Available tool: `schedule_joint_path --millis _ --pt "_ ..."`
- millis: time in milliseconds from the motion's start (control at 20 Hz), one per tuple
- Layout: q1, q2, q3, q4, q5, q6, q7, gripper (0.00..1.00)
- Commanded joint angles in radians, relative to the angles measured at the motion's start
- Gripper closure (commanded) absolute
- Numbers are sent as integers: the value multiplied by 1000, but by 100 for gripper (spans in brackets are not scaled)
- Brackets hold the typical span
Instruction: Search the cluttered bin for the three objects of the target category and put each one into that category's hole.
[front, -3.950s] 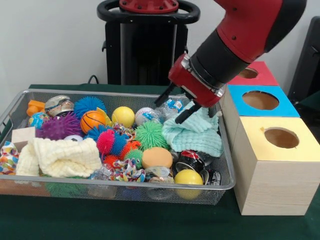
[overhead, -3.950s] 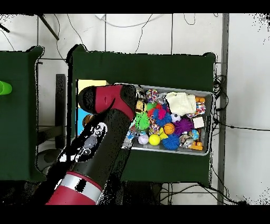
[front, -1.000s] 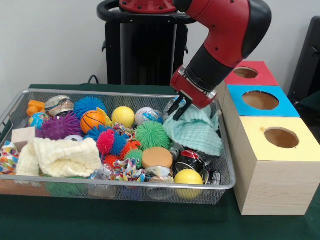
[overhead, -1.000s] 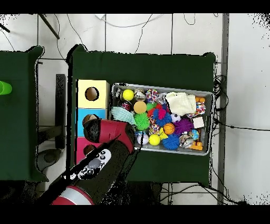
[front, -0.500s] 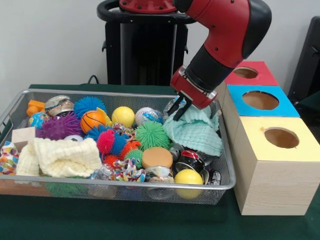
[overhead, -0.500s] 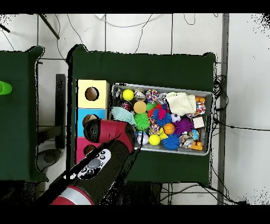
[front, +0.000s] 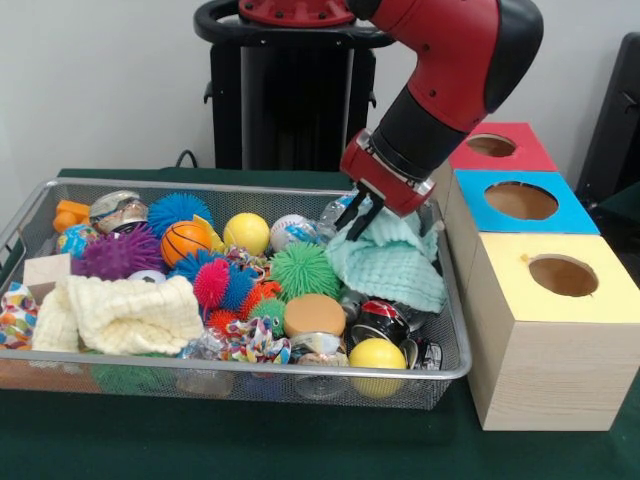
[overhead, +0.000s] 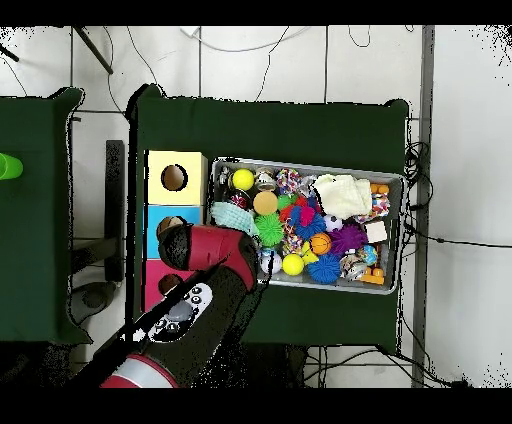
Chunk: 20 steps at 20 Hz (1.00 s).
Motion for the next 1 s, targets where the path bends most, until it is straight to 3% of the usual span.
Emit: schedule_joint_path --millis 50,350,600,850,1000 --pt "-75 -150 57 -37 -34 306 26 100" --pt "-142 -227 35 -203 -72 560 -52 100" --pt "-220 -282 67 -328 -111 753 -135 100" --pt "-334 -332 132 -351 -162 767 -282 100" --pt "-458 -353 193 -308 -202 659 -427 100"
